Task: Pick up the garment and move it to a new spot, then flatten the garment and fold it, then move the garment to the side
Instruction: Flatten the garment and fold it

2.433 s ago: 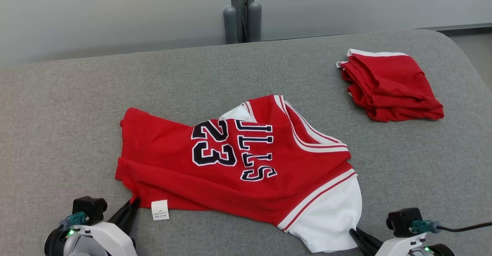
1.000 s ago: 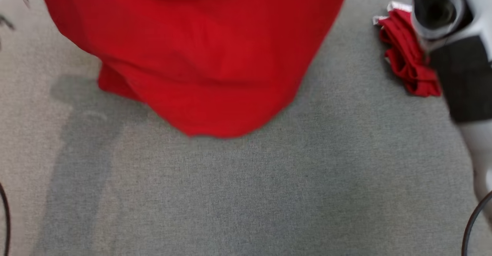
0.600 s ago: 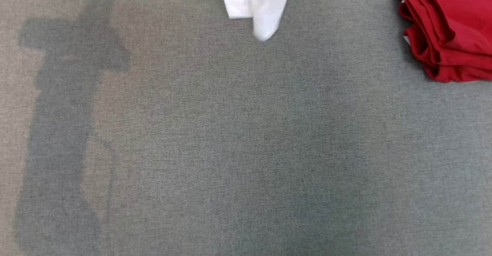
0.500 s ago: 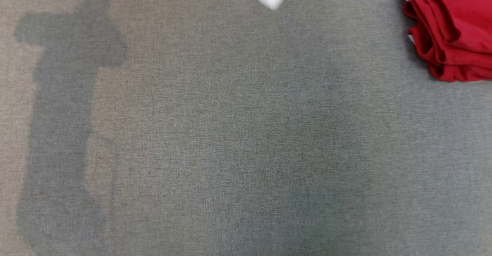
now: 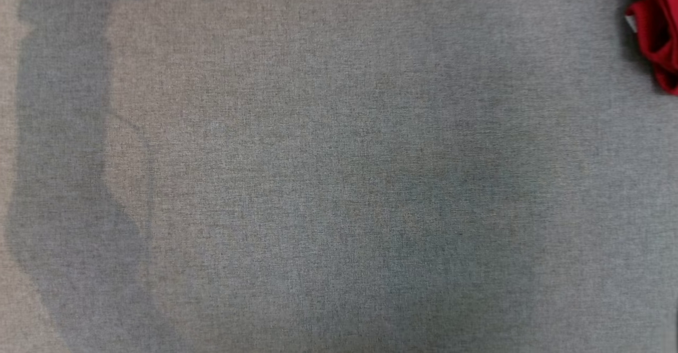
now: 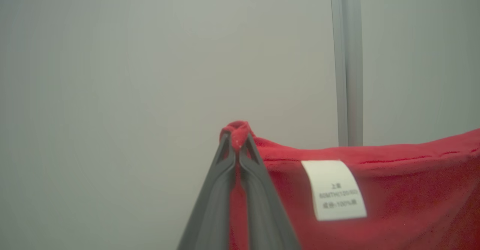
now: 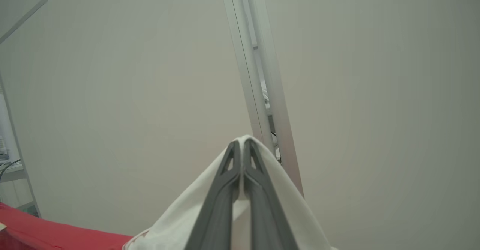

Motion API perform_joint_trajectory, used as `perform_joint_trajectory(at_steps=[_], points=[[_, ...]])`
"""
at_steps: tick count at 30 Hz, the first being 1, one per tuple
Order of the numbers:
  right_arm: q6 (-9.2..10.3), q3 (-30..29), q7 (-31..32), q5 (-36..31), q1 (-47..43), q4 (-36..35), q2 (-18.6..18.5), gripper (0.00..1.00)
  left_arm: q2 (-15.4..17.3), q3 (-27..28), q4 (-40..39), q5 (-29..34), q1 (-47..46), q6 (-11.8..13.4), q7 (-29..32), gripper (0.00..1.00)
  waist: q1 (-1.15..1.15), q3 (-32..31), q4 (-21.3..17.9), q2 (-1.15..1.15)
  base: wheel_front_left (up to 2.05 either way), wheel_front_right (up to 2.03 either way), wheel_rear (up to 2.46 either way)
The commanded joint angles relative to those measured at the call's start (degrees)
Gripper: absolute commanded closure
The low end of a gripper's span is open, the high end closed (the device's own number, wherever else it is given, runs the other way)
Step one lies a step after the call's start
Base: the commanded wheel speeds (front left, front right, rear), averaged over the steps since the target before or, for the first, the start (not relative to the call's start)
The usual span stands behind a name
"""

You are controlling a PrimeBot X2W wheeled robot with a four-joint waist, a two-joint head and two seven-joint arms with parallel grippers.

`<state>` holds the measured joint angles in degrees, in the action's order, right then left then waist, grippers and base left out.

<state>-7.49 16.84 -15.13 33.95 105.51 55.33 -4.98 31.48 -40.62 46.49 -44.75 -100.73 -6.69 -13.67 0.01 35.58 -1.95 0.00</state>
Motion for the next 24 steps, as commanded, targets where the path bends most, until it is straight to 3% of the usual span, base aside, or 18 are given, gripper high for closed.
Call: perform_joint_trajectory(at_steps=[1, 9, 15, 24], points=[[0.0, -0.15, -0.07, -0.02, -1.76, -0.94, -0.09, 1.0, -0.34, 0.36, -0.1, -0.52, 2.01, -0.22, -0.53, 1.0, -0.01, 0.81, 0.29, 0.0, 0.0, 0.0, 0.0], [0.0, 3.08, -0.08, 4.82, -14.66, -7.35, -1.56, 1.0, 0.15, 4.24, -5.55, -2.92, 13.81, -0.76, -1.47, 1.0, -0.01, -1.51, 0.21, 0.0, 0.0, 0.0, 0.0], [0.0, 6.51, -0.09, 11.31, -29.18, -15.39, -4.46, 1.0, 0.21, 14.14, -14.54, -3.85, 30.32, -0.28, -1.5, 1.0, -0.01, -6.73, 0.02, 0.0, 0.0, 0.0, 0.0], [0.0, 11.71, -0.08, 17.99, -50.43, -26.25, -9.14, 1.0, -2.59, 24.99, -25.35, 1.91, 56.42, 1.66, -1.51, 1.0, -0.01, -15.9, -0.51, 0.0, 0.0, 0.0, 0.0]])
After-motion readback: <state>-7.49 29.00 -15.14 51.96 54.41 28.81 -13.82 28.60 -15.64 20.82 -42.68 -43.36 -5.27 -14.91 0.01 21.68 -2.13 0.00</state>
